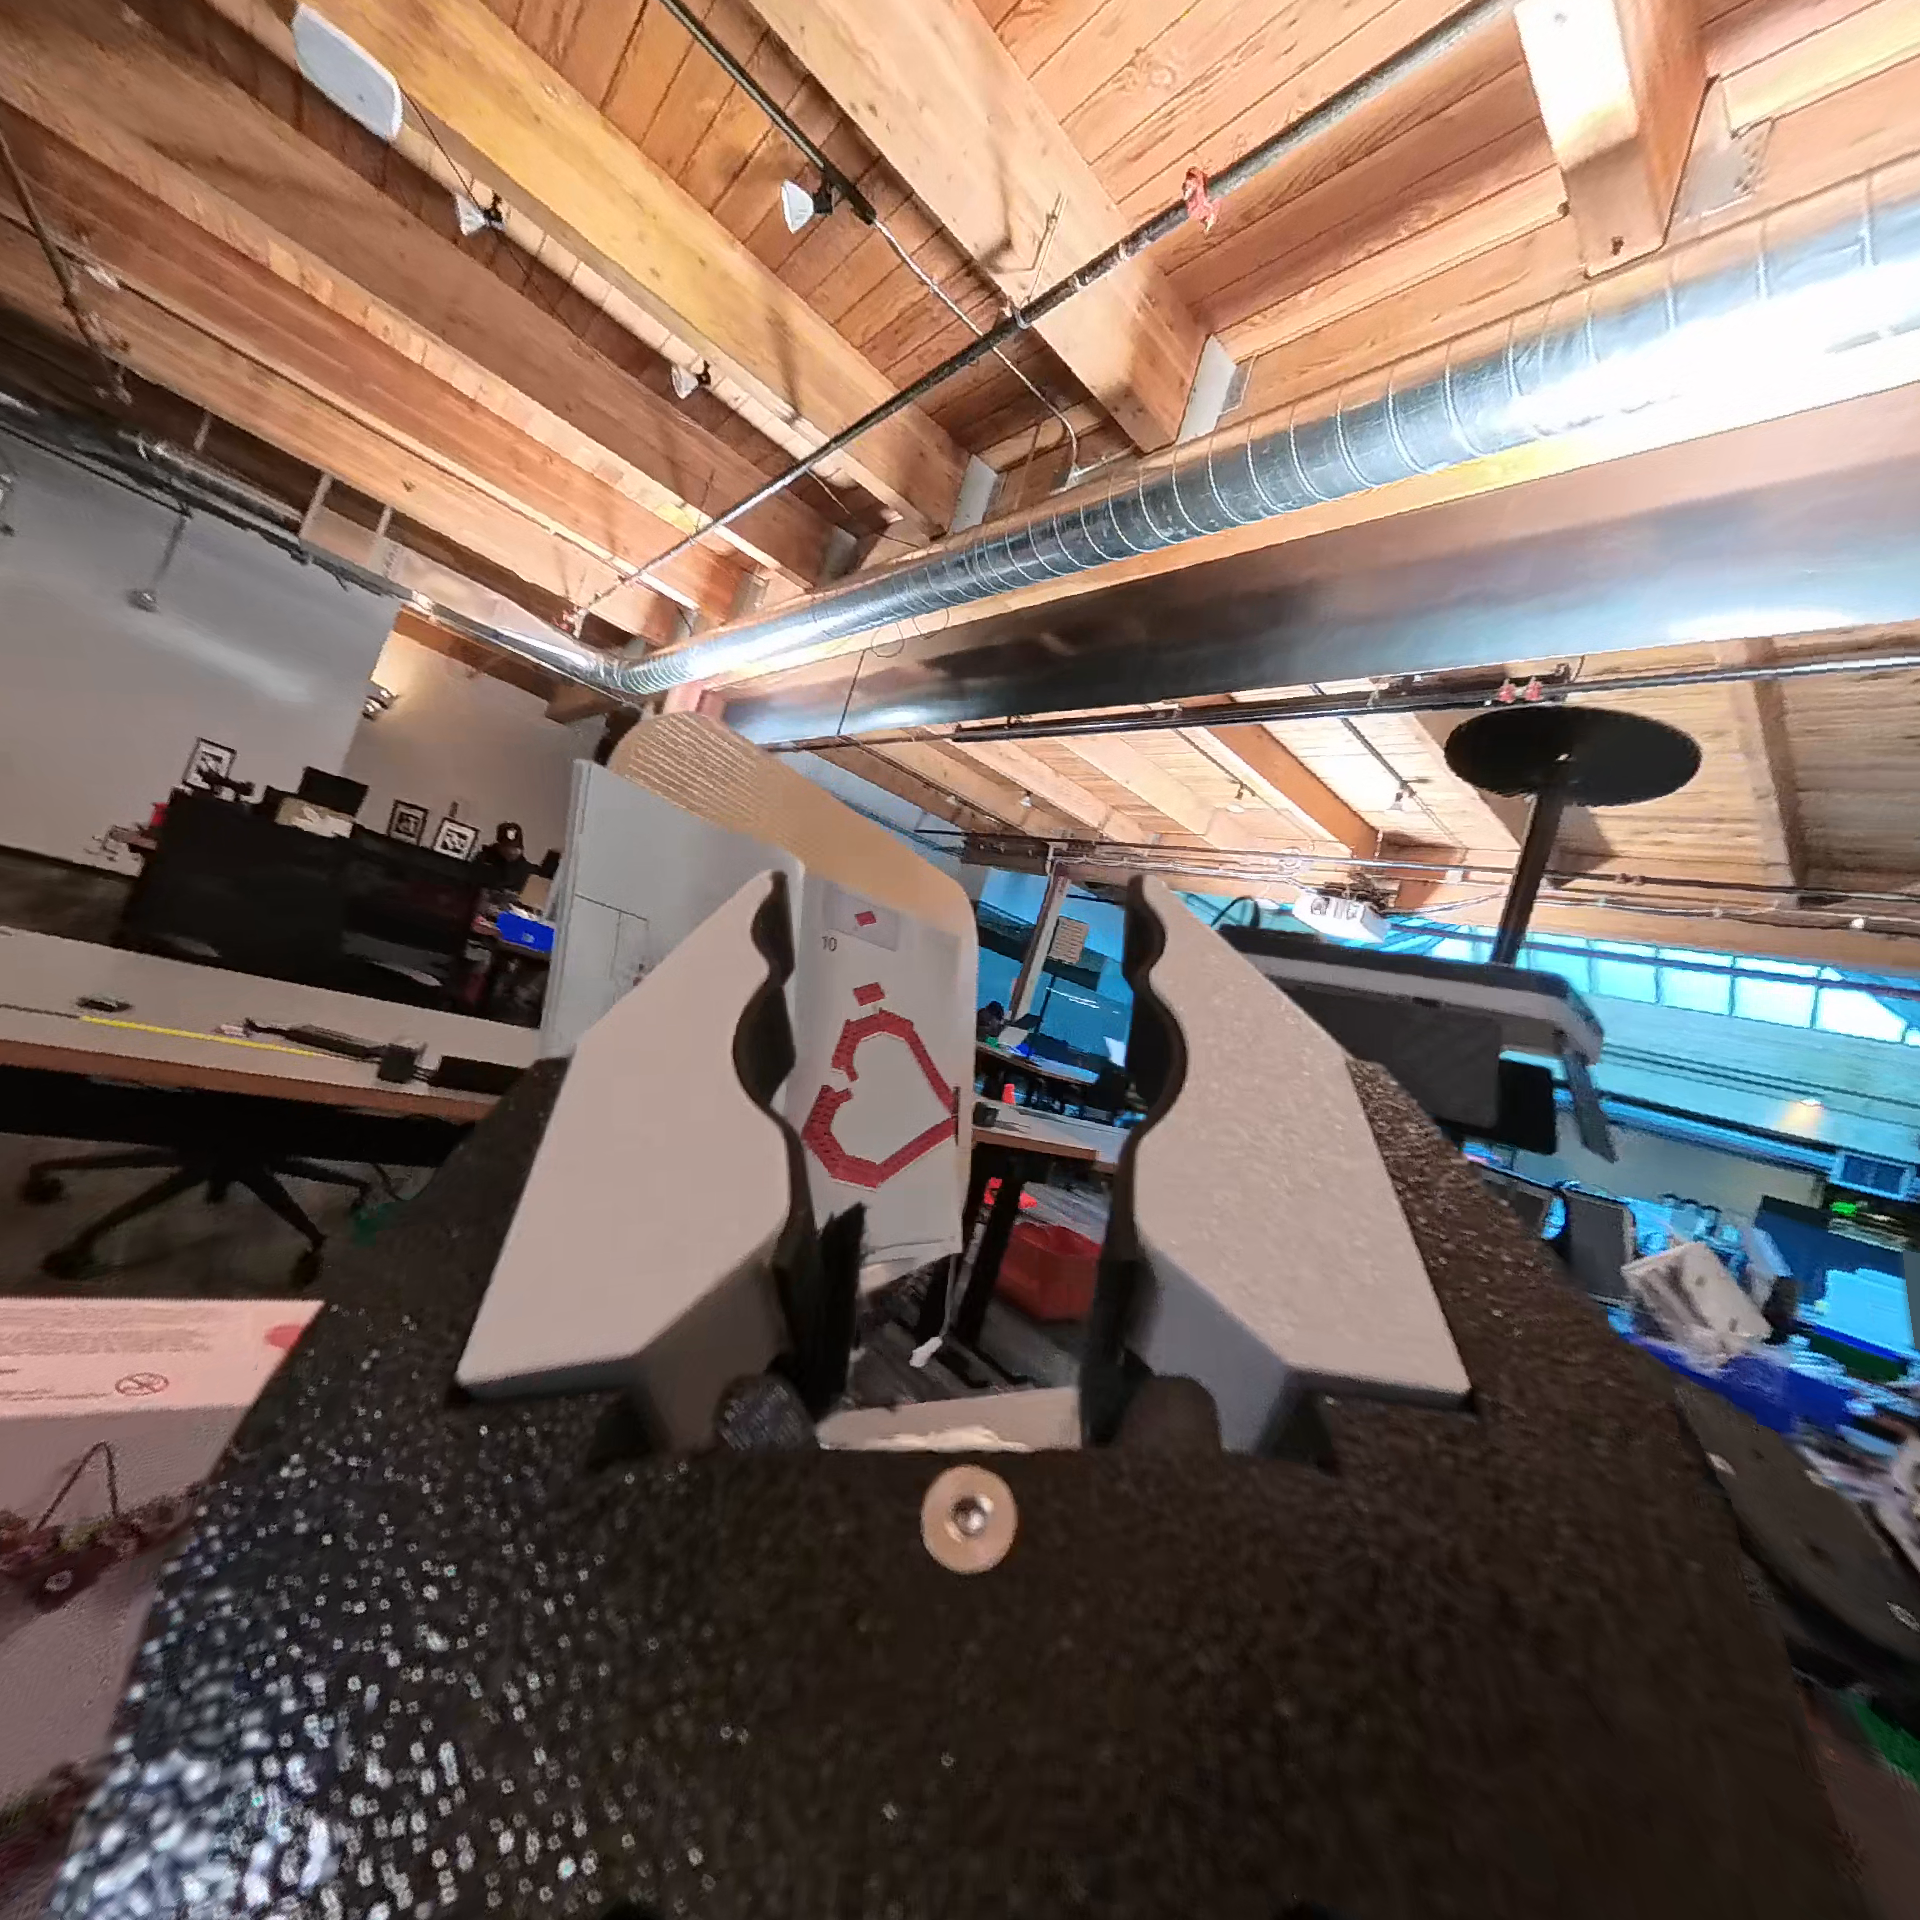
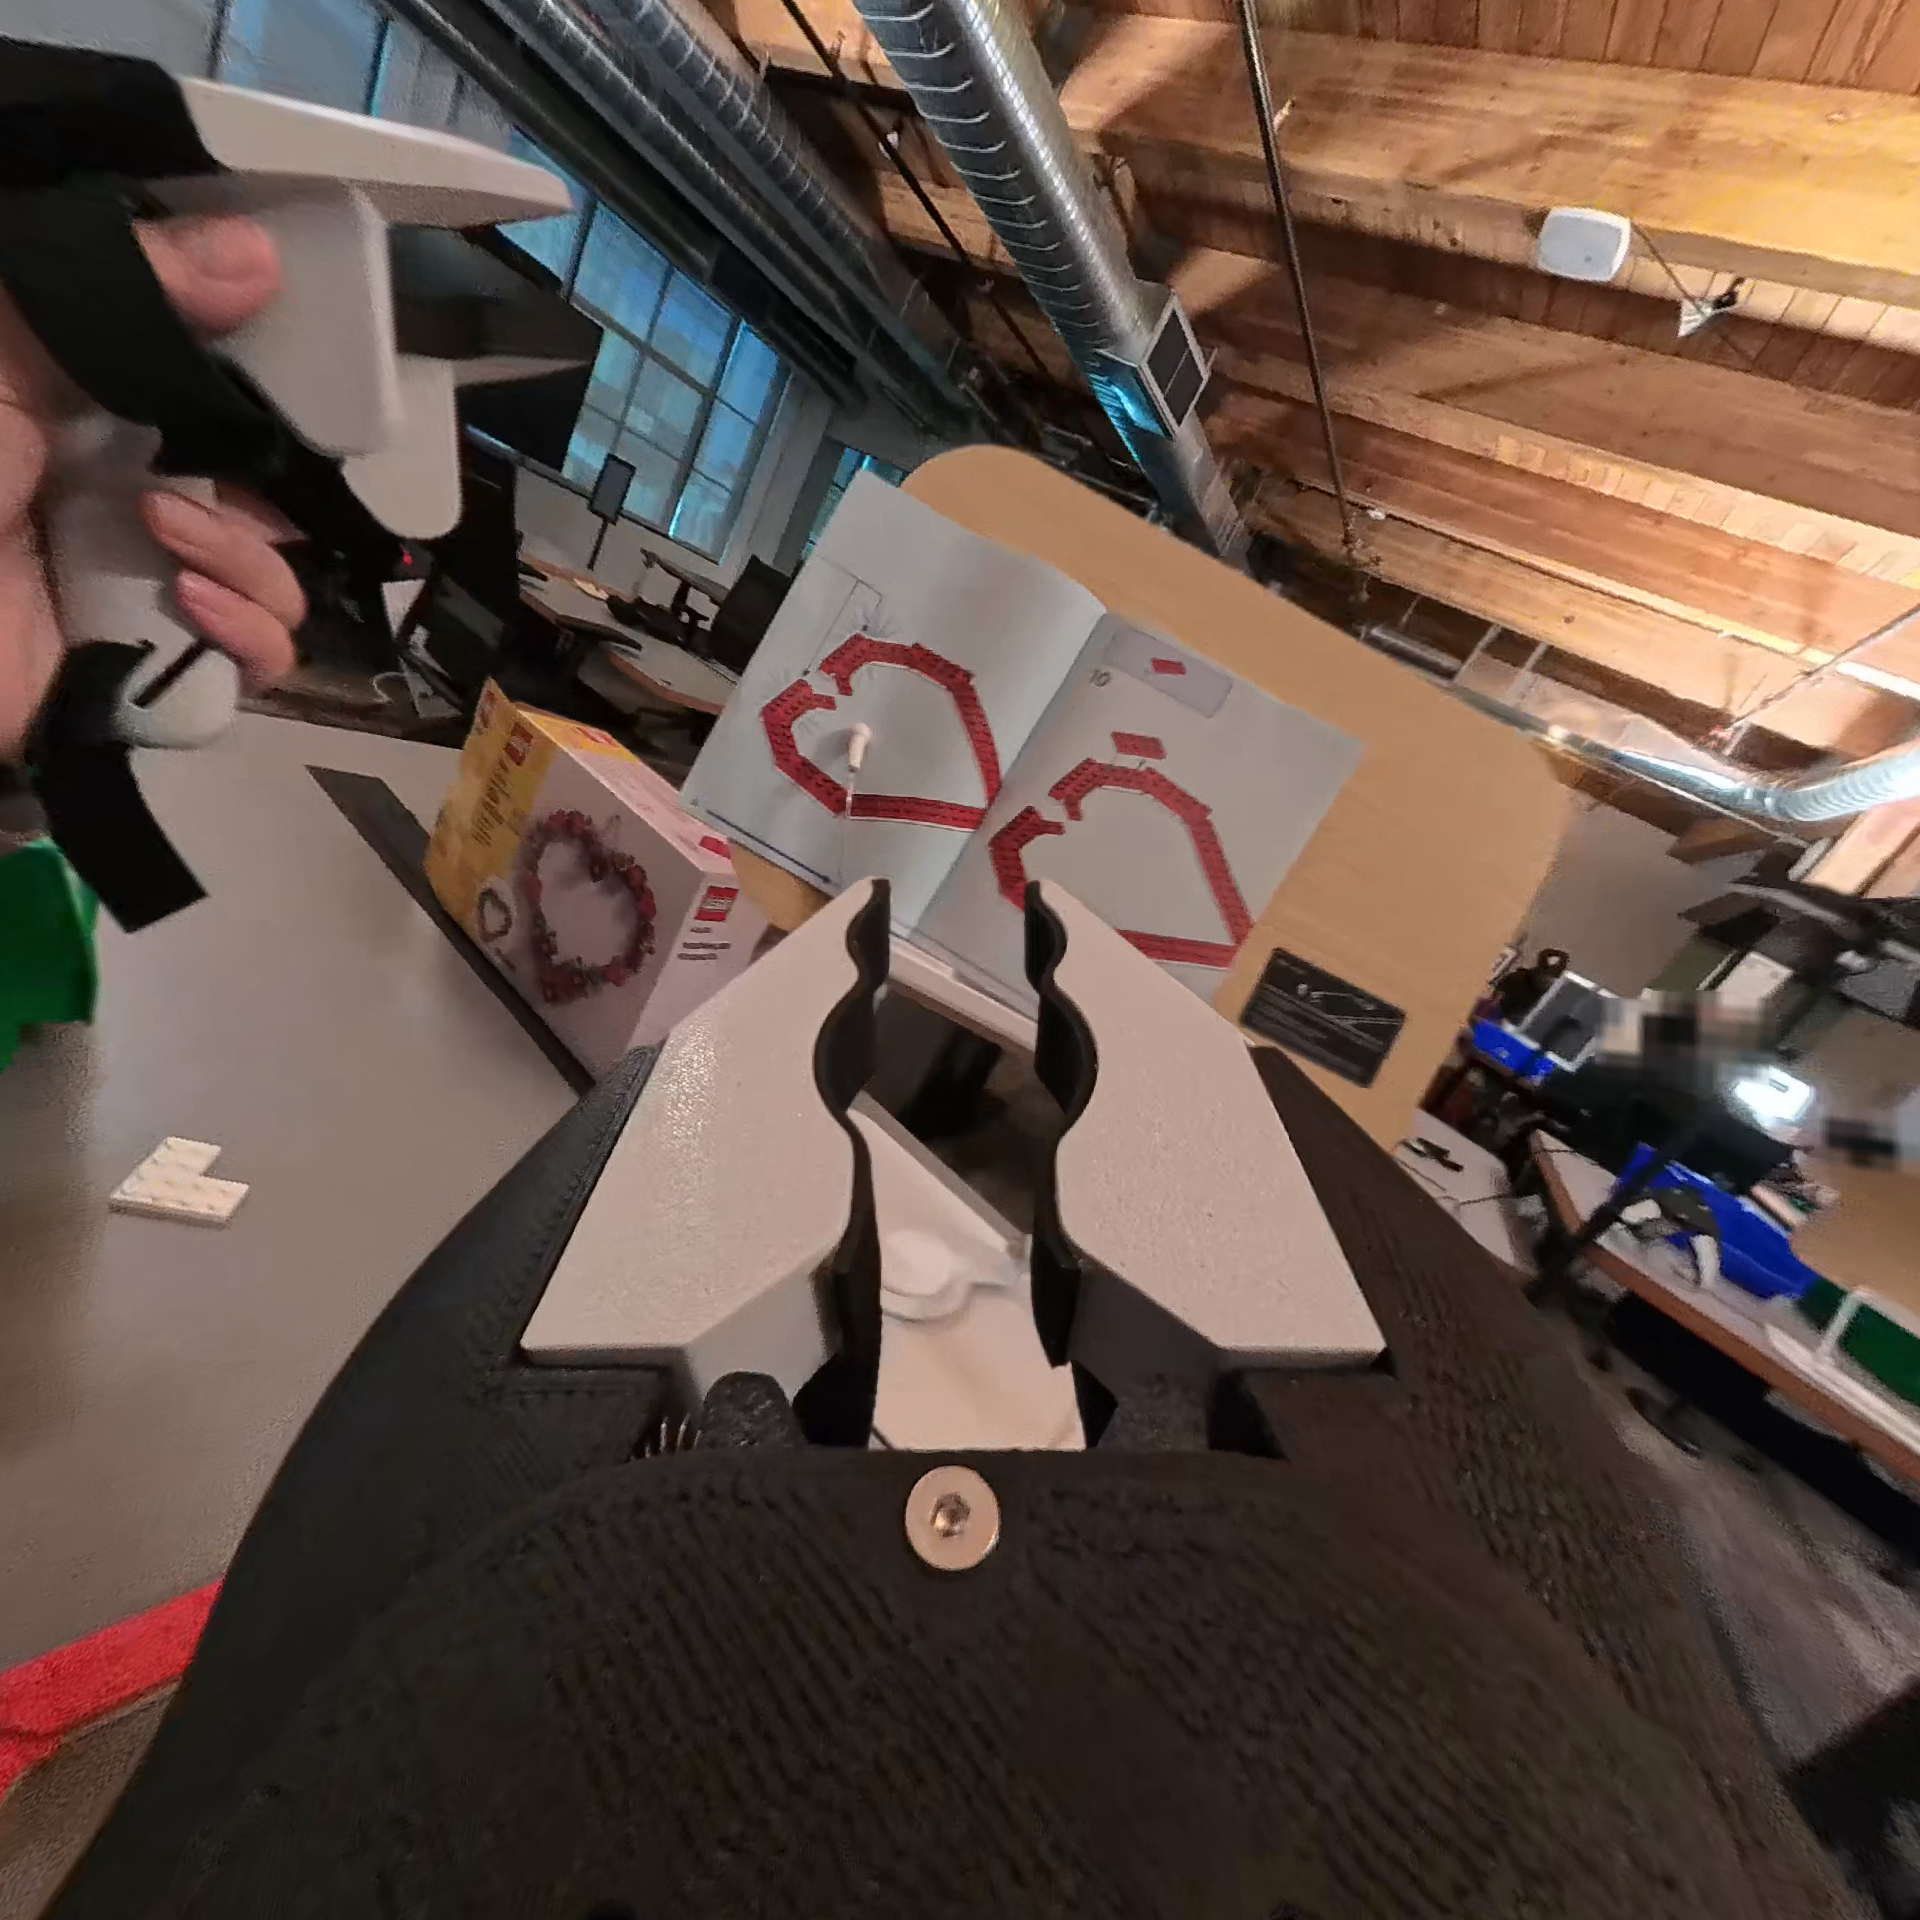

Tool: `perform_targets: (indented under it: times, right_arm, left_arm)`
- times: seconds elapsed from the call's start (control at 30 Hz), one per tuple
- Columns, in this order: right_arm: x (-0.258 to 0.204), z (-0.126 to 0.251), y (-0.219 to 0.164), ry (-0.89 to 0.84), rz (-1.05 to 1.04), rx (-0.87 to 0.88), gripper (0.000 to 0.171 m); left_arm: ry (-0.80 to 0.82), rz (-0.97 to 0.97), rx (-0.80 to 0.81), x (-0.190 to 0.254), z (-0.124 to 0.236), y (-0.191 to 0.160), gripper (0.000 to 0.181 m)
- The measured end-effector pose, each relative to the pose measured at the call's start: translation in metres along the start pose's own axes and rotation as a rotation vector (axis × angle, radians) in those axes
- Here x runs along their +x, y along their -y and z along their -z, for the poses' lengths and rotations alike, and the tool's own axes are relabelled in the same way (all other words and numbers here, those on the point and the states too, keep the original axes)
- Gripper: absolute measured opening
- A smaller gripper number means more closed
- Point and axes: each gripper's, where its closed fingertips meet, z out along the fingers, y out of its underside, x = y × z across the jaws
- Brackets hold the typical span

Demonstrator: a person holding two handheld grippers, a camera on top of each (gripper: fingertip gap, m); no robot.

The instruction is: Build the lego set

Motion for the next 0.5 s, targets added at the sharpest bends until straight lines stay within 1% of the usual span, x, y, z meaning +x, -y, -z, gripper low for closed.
perform_targets:
  times: [0.13, 0.23, 0.3, 0.43, 0.5]
  right_arm:
    - [0.034, 0.021, 0.014, -0.057, 0.041, -0.028, 0.025]
    - [0.059, 0.038, 0.020, -0.111, 0.041, -0.034, 0.024]
    - [0.072, 0.048, 0.024, -0.140, 0.022, -0.027, 0.024]
    - [0.083, 0.058, 0.028, -0.155, -0.014, -0.010, 0.023]
    - [0.083, 0.058, 0.027, -0.153, -0.017, -0.020, 0.023]
  left_arm:
    - [-0.109, 0.149, -0.048, 0.021, 0.006, 0.017, 0.067]
    - [-0.241, 0.257, -0.076, 0.042, 0.019, 0.036, 0.067]
    - [-0.313, 0.291, -0.085, 0.053, 0.030, 0.047, 0.067]
    - [-0.302, 0.309, -0.085, 0.044, 0.042, 0.057, 0.066]
    - [-0.378, 0.360, -0.045, 0.056, 0.050, 0.075, 0.067]
